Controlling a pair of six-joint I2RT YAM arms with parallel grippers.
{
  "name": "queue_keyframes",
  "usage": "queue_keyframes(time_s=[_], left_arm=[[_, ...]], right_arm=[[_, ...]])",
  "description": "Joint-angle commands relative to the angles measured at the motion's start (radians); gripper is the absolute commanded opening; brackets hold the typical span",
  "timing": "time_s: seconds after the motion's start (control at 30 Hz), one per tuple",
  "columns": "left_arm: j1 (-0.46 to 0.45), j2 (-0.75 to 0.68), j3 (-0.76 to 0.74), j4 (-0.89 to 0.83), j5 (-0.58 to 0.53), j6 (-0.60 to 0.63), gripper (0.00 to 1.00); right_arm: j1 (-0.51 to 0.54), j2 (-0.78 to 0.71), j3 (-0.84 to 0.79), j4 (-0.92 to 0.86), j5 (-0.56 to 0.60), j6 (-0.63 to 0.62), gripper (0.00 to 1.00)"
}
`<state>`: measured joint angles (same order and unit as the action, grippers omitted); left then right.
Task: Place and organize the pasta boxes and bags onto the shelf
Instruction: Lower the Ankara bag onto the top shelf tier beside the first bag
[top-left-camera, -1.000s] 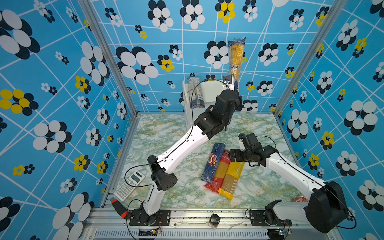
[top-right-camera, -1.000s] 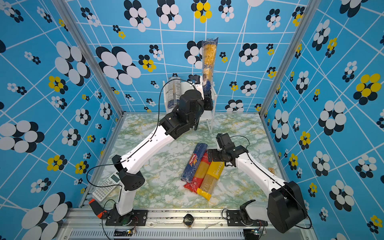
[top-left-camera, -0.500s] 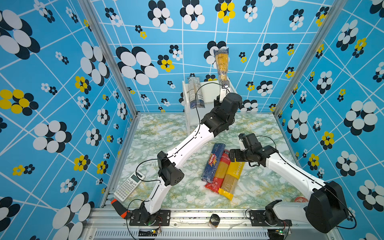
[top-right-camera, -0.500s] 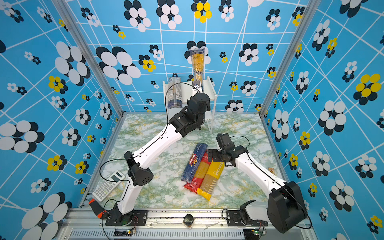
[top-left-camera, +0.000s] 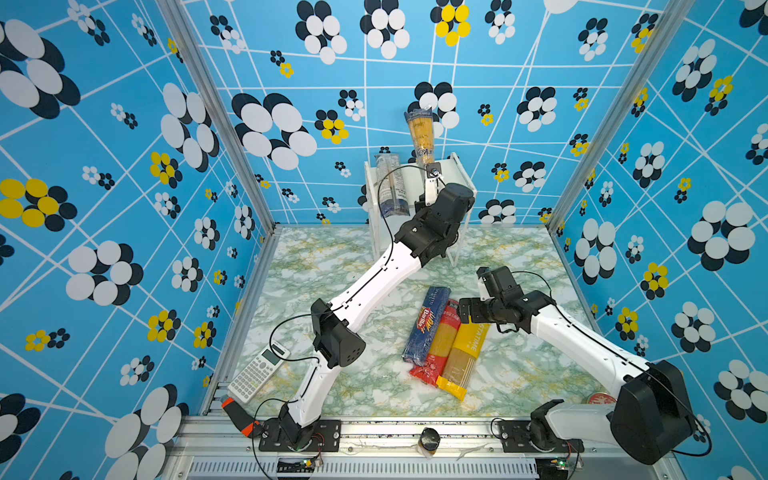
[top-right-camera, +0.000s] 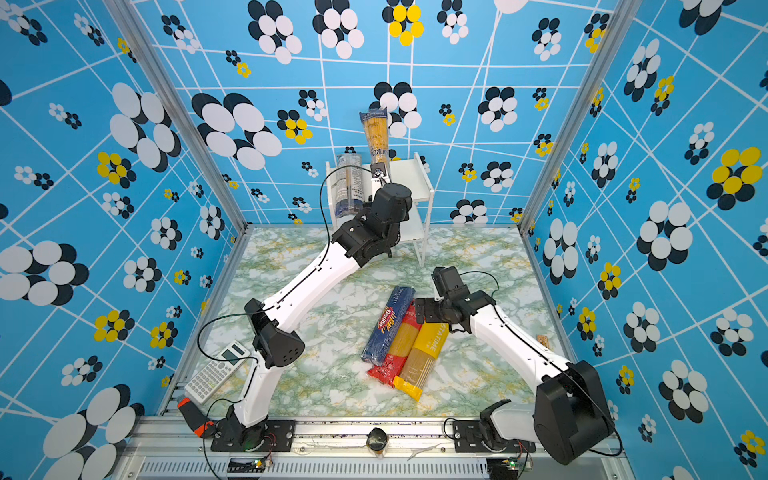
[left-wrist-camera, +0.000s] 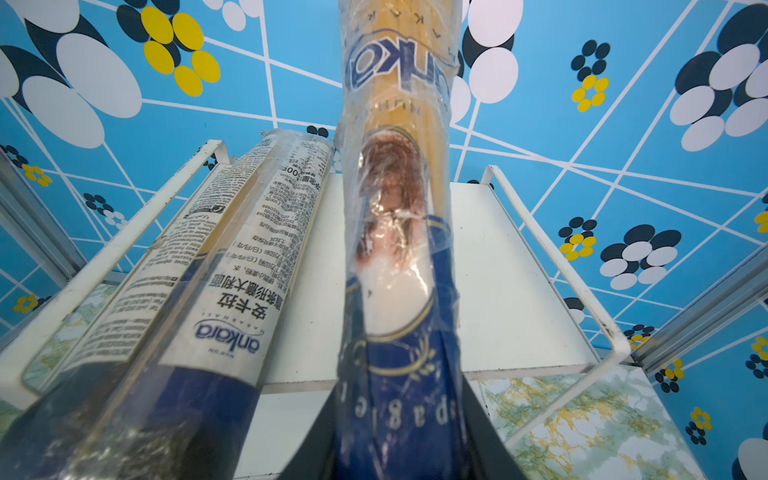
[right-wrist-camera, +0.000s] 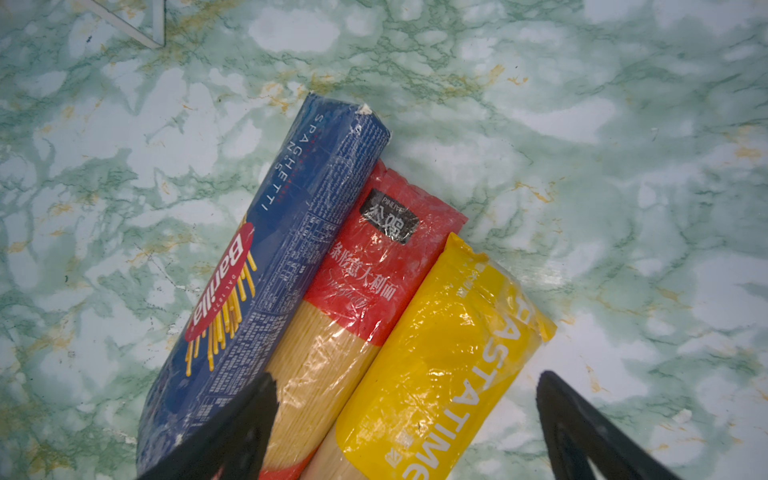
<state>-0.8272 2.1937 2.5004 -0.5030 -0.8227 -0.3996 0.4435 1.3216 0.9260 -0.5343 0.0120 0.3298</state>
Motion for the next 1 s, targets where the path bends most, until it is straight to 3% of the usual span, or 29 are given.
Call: queue_keyframes(time_s=[0.0,0.97], left_arm=[[0.007,-0.075,0.007,0.105,-0.027,-0.016,0.1],[0.046,-0.068,-0.063,0.106,0.001,-0.067,0.38]], right_arm=[[-0.006,0.016,-0.006,0.016,-0.004,0.011,0.99],[-0.006,0.032,-0.004,0.02,-0.006,0.02,0.99]])
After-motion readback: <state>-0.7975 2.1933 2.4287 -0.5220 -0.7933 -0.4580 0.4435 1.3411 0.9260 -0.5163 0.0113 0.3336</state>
